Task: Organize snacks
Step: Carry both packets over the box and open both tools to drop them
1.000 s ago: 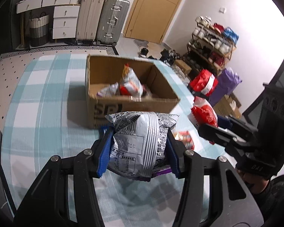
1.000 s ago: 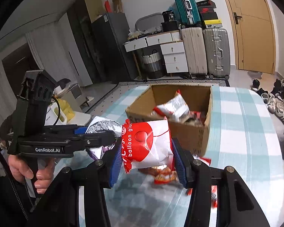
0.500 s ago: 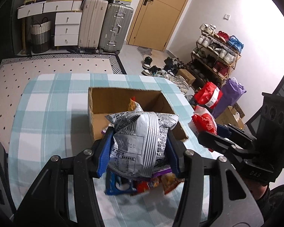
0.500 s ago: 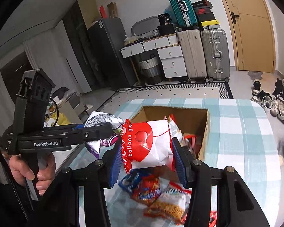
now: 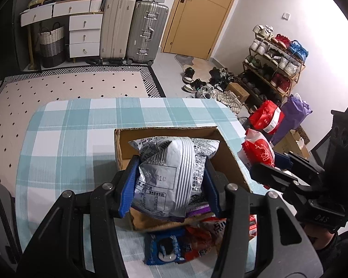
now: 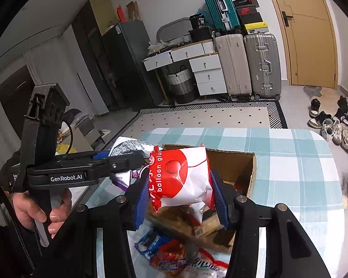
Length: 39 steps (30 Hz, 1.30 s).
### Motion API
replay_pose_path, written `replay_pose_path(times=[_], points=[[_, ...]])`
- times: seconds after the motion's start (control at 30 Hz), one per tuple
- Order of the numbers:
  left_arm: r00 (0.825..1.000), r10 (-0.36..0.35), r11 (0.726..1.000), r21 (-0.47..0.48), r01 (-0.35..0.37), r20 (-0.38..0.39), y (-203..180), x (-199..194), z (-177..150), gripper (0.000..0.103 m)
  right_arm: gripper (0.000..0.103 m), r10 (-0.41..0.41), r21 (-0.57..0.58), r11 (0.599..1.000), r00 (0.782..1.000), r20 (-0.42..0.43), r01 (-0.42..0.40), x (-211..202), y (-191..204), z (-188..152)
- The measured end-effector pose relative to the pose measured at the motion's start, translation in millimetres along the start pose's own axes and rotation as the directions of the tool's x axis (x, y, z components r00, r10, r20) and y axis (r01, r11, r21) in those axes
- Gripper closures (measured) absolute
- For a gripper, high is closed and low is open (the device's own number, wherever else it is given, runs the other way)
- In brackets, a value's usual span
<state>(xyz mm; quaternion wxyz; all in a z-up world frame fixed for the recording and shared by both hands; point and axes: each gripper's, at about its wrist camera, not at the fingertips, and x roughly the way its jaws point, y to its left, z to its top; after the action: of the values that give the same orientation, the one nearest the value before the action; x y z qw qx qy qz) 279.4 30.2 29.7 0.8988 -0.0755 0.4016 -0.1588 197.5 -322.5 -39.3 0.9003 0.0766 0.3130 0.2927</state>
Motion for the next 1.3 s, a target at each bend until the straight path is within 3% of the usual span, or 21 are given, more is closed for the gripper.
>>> replay_pose_path(times=[0.37, 0.43, 0.5, 0.57, 0.9, 1.23, 1.3], points=[[0.998, -0.015, 1.0, 0.0, 0.015, -0.053, 10.4, 52.4, 9.7, 0.054, 0.053, -0.028, 0.016, 0.999, 0.999, -0.04, 0.028, 34.5, -23.2, 0.5], [0.998, -0.014, 1.0, -0.004, 0.014, -0.067, 12.4, 60.5, 12.3, 0.046, 0.051, -0.046, 0.01, 0.999, 0.998, -0.046, 0.047, 41.3, -27.6, 0.4], [0.998, 0.002, 1.0, -0.006, -0.002, -0.069, 14.3, 65.3, 13.3, 0.038, 0.04, -0.065, -0.005, 0.998, 0.996, -0.055, 0.065, 47.3, -30.2, -0.6], [0.998, 0.004, 1.0, 0.003, -0.004, -0.06, 14.9, 65.9, 13.0, 0.035, 0.037, -0.075, -0.017, 0.997, 0.996, -0.057, 0.074, 51.1, -32.7, -2.4], [0.999, 0.031, 0.999, -0.016, -0.032, -0.045, 19.9, 42.3, 7.1, 0.031, 0.033, -0.077, 0.005, 0.997, 0.997, -0.03, 0.077, 36.0, -39.2, -4.7], [0.997, 0.081, 0.997, 0.011, -0.081, 0.008, -0.8, -7.4, -10.1, 0.024, 0.032, -0.075, -0.03, 0.997, 0.997, 0.012, 0.076, -1.0, -12.0, -7.0], [0.996, 0.092, 0.996, 0.016, -0.092, 0.018, -5.3, -18.0, -14.2, 0.023, 0.028, -0.075, -0.037, 0.996, 0.997, 0.021, 0.076, -9.0, -6.2, -8.2]])
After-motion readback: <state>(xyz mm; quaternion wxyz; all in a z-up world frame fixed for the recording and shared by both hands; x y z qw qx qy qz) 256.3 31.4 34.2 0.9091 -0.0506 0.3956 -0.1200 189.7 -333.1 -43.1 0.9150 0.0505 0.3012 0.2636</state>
